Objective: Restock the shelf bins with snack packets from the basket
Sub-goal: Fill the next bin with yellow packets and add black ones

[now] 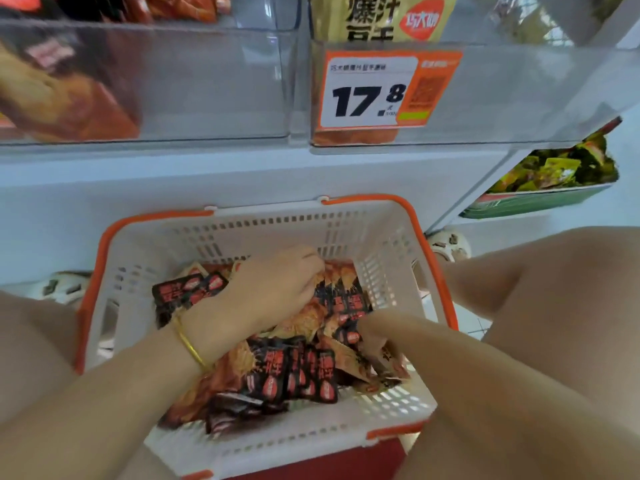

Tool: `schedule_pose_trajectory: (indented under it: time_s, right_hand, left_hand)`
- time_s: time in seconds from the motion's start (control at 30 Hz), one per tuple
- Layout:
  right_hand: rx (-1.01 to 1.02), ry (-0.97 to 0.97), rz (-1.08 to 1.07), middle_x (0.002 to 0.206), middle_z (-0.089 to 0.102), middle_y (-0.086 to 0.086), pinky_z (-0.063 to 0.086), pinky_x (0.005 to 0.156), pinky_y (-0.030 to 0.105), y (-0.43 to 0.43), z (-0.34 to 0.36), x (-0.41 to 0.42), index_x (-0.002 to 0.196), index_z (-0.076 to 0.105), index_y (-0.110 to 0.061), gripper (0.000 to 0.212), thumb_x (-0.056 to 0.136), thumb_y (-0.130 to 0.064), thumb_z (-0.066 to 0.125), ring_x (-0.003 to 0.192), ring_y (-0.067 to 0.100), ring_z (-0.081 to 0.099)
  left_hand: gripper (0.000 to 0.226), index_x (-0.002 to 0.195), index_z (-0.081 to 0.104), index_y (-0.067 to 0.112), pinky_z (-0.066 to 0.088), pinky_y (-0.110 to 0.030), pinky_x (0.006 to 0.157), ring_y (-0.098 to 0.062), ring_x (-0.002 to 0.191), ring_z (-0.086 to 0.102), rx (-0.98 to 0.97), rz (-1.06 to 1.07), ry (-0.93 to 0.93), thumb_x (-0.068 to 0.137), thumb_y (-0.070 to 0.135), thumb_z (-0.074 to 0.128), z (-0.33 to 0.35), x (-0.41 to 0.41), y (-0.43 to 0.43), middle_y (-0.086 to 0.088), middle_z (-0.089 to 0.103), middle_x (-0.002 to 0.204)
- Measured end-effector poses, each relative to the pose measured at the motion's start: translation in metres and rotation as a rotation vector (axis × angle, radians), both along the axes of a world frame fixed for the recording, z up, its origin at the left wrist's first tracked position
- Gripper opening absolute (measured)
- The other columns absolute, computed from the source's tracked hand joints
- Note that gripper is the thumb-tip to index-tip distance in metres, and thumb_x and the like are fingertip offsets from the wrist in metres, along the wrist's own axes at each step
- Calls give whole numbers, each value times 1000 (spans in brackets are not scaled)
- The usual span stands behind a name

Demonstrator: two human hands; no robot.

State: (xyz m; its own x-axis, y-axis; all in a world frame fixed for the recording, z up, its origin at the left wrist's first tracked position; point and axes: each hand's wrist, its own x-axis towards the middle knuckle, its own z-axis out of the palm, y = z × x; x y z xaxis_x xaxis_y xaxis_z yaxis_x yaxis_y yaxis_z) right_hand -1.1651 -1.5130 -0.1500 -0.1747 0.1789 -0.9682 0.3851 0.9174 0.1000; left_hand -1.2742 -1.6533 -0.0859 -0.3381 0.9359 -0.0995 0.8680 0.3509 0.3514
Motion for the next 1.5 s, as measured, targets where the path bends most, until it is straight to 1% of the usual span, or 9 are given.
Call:
schedule_pose_trajectory:
  time_s: [0.13,0.27,0.37,0.6,0.77,0.9,1.07,1.27,1.5]
  right_hand:
    - [10,244,-142,132,52,15,48,97,41,18,27,-29,130,48,3,41,95,-17,54,115,33,57]
    - [-264,567,-747,109,60,18,59,59,32,28,76,-46,113,50,-4,20,96,0,39,83,28,66]
    - [-523,547,-1124,101,62,23,59,62,35,28,111,-39,112,50,6,20,96,3,38,76,27,65]
    - [-514,988,-967,105,70,5,52,89,39,52,171,-12,112,64,-15,71,84,-72,32,98,20,67]
    - [-713,1267,-798,88,72,5,54,79,36,58,227,0,100,66,-13,26,75,-16,70,78,19,67]
    - [-559,1711,-956,81,64,9,56,60,27,97,288,-15,85,65,-12,13,77,-5,71,63,15,58]
    - [-105,1620,-831,86,65,8,57,61,31,150,294,-72,100,66,-5,27,75,1,74,61,13,59]
    - [-27,1334,-929,116,63,12,54,85,40,177,246,-128,121,58,-2,43,81,-9,72,99,29,63]
    - [-44,1225,-888,86,67,19,57,67,37,164,236,-148,108,61,6,31,85,-12,70,61,25,63]
  left_hand:
    - [24,111,58,22,44,-24,77,-10,96,52,-80,1,-44,96,35,43,1,5,4,8,55,109]
    - [60,117,44,20,44,-32,80,-14,103,44,-212,-12,-66,78,63,59,4,10,5,4,44,115]
    - [50,114,43,20,46,-33,80,-15,102,49,-88,32,-65,81,52,62,19,14,6,4,48,113]
    - [27,100,52,31,45,-12,69,1,82,58,337,385,-435,84,16,68,97,-5,10,20,59,91]
    - [28,109,57,19,55,-23,55,-4,69,67,551,292,-721,87,4,63,170,-7,34,7,70,88]
    - [12,103,55,22,52,-28,79,-11,85,63,816,324,-165,92,20,56,211,-30,64,6,65,94]
    - [59,107,60,12,35,-39,95,-27,106,55,250,216,512,84,44,17,213,-65,104,-8,62,110]
    - [60,81,61,17,20,-37,94,-24,85,61,265,227,744,86,38,6,197,-67,111,0,70,87]
    - [65,86,70,14,21,-38,98,-30,88,64,285,237,757,87,36,9,194,-68,111,-6,72,82]
